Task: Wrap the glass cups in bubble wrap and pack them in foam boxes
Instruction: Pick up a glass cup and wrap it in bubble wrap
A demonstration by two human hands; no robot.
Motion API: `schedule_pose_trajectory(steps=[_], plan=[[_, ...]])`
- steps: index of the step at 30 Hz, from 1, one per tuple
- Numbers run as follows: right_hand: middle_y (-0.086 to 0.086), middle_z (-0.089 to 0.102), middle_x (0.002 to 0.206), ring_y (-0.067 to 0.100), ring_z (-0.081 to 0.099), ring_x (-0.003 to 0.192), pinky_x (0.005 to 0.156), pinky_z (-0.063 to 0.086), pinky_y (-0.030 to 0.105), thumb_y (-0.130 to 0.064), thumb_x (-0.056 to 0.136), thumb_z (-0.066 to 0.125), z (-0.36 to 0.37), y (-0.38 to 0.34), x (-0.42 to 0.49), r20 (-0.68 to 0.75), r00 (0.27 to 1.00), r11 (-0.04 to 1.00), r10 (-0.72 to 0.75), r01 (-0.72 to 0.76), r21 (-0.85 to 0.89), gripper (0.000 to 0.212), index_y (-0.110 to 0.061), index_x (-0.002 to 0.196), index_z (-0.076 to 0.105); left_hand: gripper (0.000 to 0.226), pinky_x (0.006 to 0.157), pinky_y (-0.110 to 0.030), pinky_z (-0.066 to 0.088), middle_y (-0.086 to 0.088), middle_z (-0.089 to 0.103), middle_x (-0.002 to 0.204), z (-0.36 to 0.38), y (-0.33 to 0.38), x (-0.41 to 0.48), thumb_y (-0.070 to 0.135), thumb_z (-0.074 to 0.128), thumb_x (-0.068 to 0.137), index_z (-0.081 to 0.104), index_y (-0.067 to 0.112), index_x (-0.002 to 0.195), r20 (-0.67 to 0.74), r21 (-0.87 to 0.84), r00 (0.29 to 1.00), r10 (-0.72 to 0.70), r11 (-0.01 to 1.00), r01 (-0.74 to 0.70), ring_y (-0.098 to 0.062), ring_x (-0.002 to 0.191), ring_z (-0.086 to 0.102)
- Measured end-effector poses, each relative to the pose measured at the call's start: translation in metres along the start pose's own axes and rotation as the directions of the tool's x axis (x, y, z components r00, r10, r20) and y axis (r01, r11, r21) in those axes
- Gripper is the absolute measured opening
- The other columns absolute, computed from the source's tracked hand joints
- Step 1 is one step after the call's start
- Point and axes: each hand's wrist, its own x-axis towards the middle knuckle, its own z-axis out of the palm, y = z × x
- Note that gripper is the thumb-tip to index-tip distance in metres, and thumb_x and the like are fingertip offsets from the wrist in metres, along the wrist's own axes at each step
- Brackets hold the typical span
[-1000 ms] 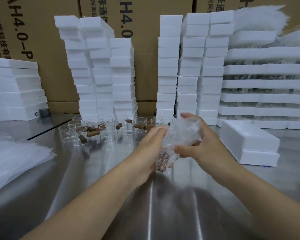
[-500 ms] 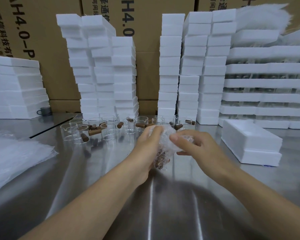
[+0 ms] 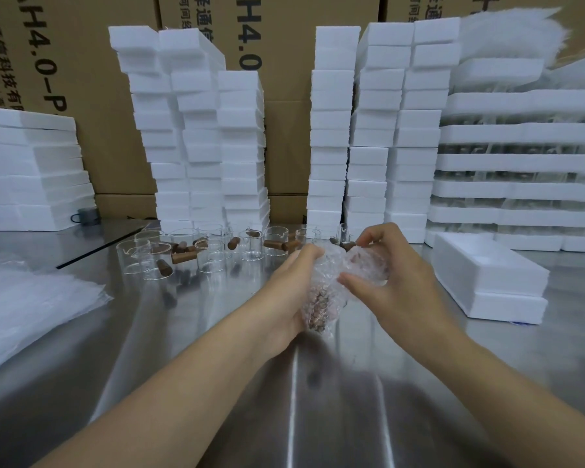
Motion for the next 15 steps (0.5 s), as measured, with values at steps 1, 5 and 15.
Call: schedule_pose_trajectory(steps=[1,5,15], plan=[[-0.018,0.069,0.098,0.002,0.063,0.089,0.073,0.044,0.011,-0.024,0.083,0.088,0.000,0.000,0.000,-0.011,1.000,1.000,-0.018,0.018,-0.023,0.039,-0.037,0.104,0.058,0.035,0.087,-0.039,0.059,-0.010,0.081,0.108,0.000,0.002,-0.001,0.047,0.051,0.105,0.067,0.029,0.132,0.017,-0.013,1.000,-0.009,1.000,0.009,-0.020,0.078,0.076],[-0.015,0.059,0.105,-0.006,0.056,0.102,0.082,0.036,0.003,-0.021,0.081,0.088,0.002,0.001,0.001,-0.013,0.999,0.997,-0.046,0.045,-0.063,0.023,-0.030,0.096,0.073,0.037,0.077,-0.033,0.059,-0.007,0.079,0.096,0.002,0.006,-0.008,0.045,0.050,0.107,0.070,0.019,0.124,0.086,-0.036,0.993,-0.079,0.996,0.082,-0.016,0.070,0.072],[-0.022,0.072,0.088,-0.003,0.063,0.071,0.063,0.041,0.006,-0.037,0.081,0.068,0.007,-0.009,-0.001,0.028,0.997,0.996,0.071,-0.072,0.047,0.014,-0.041,0.094,0.070,0.044,0.049,-0.020,0.051,-0.006,0.079,0.091,0.009,0.002,-0.011,0.044,0.044,0.108,0.076,0.015,0.113,0.029,-0.110,0.991,-0.132,0.985,0.134,-0.014,0.066,0.072]])
